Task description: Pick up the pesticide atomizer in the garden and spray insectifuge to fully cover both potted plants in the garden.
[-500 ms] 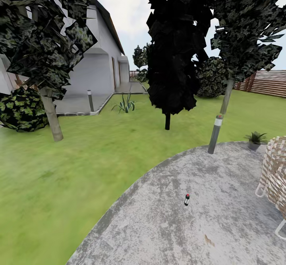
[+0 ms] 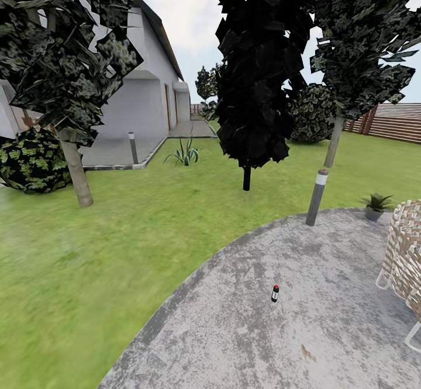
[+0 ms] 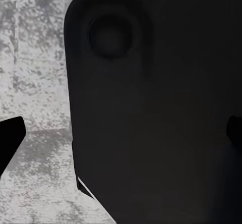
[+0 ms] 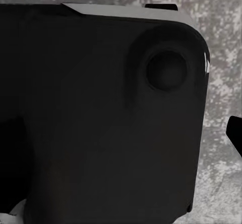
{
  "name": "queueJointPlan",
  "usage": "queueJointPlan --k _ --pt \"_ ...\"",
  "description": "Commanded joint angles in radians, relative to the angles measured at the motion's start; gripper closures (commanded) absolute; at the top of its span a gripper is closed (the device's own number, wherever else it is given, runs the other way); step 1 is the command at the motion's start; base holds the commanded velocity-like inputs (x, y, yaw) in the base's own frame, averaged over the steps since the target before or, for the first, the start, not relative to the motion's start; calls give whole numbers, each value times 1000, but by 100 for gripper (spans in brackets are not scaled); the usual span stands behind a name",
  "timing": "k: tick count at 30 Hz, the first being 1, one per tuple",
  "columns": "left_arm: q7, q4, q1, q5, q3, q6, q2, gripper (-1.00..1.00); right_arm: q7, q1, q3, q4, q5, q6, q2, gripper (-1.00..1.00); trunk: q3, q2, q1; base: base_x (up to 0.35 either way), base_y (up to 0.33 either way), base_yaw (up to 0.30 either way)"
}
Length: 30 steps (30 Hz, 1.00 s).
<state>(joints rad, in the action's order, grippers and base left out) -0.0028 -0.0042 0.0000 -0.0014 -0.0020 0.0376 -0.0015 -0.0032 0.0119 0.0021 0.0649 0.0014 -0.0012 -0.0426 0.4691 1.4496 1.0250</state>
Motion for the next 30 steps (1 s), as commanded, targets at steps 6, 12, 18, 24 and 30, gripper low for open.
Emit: queueJointPlan --k 6,12,18,24,30 --pt "0 0 0 -1 0 36 0 -100 -1 0 -2 4 0 -13 1 -100 1 0 0 0 0 0" --pt "0 -63 0 5 2 210 -3 -100 -3 1 -3 134 1 -224 48 -100 1 0 0 0 0 0" --pt "0 -190 -1 -1 2 223 -2 -100 -3 3 -5 322 0 -233 75 -100 1 0 0 0 0 0" --pt "0 -251 -54 7 5 225 10 -100 -3 15 -5 461 0 -254 80 -100 1 0 0 0 0 0" --pt "0 -259 -159 9 6 255 15 -100 -3 37 -5 478 0 -385 84 -100 1 0 0 0 0 0"
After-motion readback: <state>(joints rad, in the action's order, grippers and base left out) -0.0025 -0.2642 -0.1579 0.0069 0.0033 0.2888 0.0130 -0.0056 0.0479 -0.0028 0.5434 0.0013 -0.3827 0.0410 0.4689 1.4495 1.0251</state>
